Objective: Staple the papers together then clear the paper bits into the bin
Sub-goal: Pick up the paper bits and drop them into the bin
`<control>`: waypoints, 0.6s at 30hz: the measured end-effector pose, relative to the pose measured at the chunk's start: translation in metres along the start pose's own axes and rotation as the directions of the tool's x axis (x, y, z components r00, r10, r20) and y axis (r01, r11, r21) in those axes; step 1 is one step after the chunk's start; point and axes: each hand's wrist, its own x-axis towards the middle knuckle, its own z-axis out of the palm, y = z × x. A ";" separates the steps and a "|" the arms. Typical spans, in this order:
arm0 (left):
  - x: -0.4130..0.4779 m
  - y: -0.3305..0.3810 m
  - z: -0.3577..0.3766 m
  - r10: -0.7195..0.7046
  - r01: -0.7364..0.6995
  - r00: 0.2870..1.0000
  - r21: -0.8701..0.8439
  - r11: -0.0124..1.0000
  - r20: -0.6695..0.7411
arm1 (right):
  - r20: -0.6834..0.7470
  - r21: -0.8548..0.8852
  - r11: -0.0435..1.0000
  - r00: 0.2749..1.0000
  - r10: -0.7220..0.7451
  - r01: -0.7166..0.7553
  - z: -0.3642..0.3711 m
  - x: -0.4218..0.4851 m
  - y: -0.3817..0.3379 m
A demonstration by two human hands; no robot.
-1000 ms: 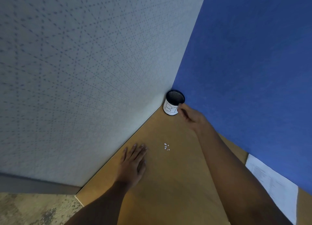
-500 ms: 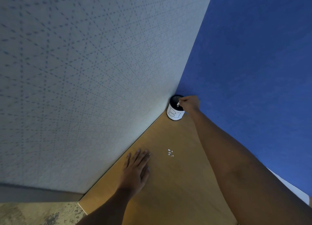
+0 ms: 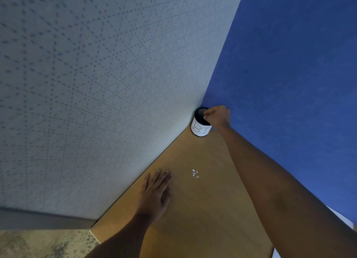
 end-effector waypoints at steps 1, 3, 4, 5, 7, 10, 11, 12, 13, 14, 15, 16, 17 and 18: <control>0.000 0.000 0.000 -0.002 0.002 1.000 0.003 1.000 0.001 | 0.002 0.028 0.999 1.000 -0.015 0.015 -0.001 -0.005 0.000; -0.001 0.000 0.000 -0.003 0.003 1.000 0.004 1.000 0.001 | 0.013 0.081 0.995 0.998 -0.068 0.066 -0.002 -0.019 0.001; -0.001 0.000 -0.001 -0.003 0.003 1.000 0.005 1.000 0.003 | 0.023 0.092 0.990 0.994 -0.107 0.104 0.000 -0.028 0.004; -0.001 0.000 -0.001 -0.002 0.002 1.000 0.006 1.000 0.003 | 0.037 0.091 0.985 0.988 -0.152 0.149 0.003 -0.038 0.009; -0.001 -0.001 0.000 0.000 0.000 1.000 0.008 1.000 0.002 | 0.082 0.055 0.975 0.972 -0.220 0.216 0.012 -0.058 0.025; 0.000 0.000 0.000 0.004 -0.004 1.000 0.005 1.000 -0.004 | 0.195 -0.031 0.965 0.949 -0.249 0.259 0.027 -0.085 0.057; 0.000 0.000 0.000 0.004 -0.004 1.000 0.003 1.000 -0.006 | 0.241 -0.061 0.953 0.931 -0.273 0.296 0.031 -0.093 0.067; 0.000 -0.001 0.000 0.003 -0.003 1.000 0.002 1.000 -0.005 | 0.287 -0.089 0.938 0.911 -0.297 0.334 0.034 -0.099 0.075; 0.000 -0.001 0.001 0.002 -0.002 1.000 0.002 1.000 -0.004 | 0.333 -0.114 0.921 0.887 -0.319 0.374 0.036 -0.105 0.083; 0.000 -0.001 0.001 0.002 -0.002 1.000 0.004 1.000 0.000 | 0.383 -0.143 0.902 0.863 -0.330 0.408 0.037 -0.111 0.089; 0.000 -0.001 0.000 0.003 -0.003 1.000 0.006 1.000 0.002 | 0.432 -0.173 0.879 0.836 -0.338 0.445 0.038 -0.116 0.094; 0.000 -0.001 0.000 0.003 -0.003 1.000 0.008 1.000 0.002 | 0.476 -0.202 0.852 0.809 -0.344 0.482 0.039 -0.119 0.098; 0.000 0.000 0.000 0.004 -0.004 1.000 0.011 1.000 0.003 | 0.528 -0.224 0.818 0.772 -0.355 0.530 0.039 -0.122 0.102; 0.000 0.000 -0.001 0.005 -0.005 1.000 0.016 1.000 0.003 | 0.582 -0.247 0.776 0.729 -0.360 0.580 0.039 -0.124 0.105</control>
